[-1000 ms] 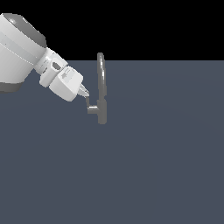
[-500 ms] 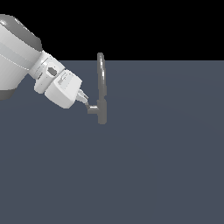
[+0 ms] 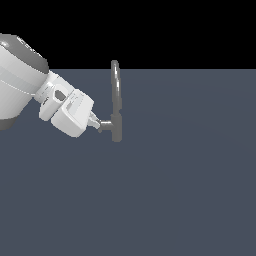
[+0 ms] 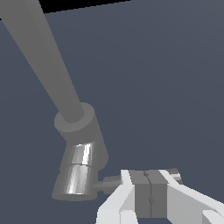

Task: Turn on the faucet by rotating a designated handle.

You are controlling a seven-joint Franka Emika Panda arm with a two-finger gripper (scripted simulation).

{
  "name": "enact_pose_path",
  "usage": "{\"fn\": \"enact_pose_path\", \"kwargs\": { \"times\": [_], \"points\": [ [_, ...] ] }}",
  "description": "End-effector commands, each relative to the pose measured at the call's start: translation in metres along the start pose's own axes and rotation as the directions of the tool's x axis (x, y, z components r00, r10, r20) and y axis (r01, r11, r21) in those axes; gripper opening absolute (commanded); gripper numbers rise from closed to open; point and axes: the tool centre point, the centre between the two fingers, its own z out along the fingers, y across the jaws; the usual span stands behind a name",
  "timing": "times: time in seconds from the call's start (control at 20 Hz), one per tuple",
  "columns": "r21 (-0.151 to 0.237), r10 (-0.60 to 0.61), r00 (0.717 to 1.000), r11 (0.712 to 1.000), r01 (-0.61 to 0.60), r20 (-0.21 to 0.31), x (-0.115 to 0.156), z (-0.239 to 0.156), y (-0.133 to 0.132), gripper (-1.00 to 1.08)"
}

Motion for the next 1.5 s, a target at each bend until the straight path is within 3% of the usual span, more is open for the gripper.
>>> {"fn": "enact_pose_path", "kwargs": {
  "times": [0.0,0.1,0.15,0.8,0.85,1.45],
  "points": [
    [-0.024,-0.006,1.000,1.000,0.005,-0.011,-0.008,0.019,0.017,-1.00],
    [-0.027,-0.006,1.000,1.000,0.005,-0.011,-0.010,0.023,0.020,-1.00],
    [0.004,-0.003,1.000,1.000,0.003,-0.005,-0.008,0.007,0.008,-1.00],
    [-0.027,-0.006,1.000,1.000,0.005,-0.011,-0.047,0.060,0.013,-1.00],
    [0.022,0.010,1.000,1.000,-0.010,-0.003,-0.037,0.031,-0.003,-1.00],
    [-0.012,-0.001,1.000,1.000,0.001,-0.008,-0.061,0.067,-0.019,-1.00]
  ]
}}
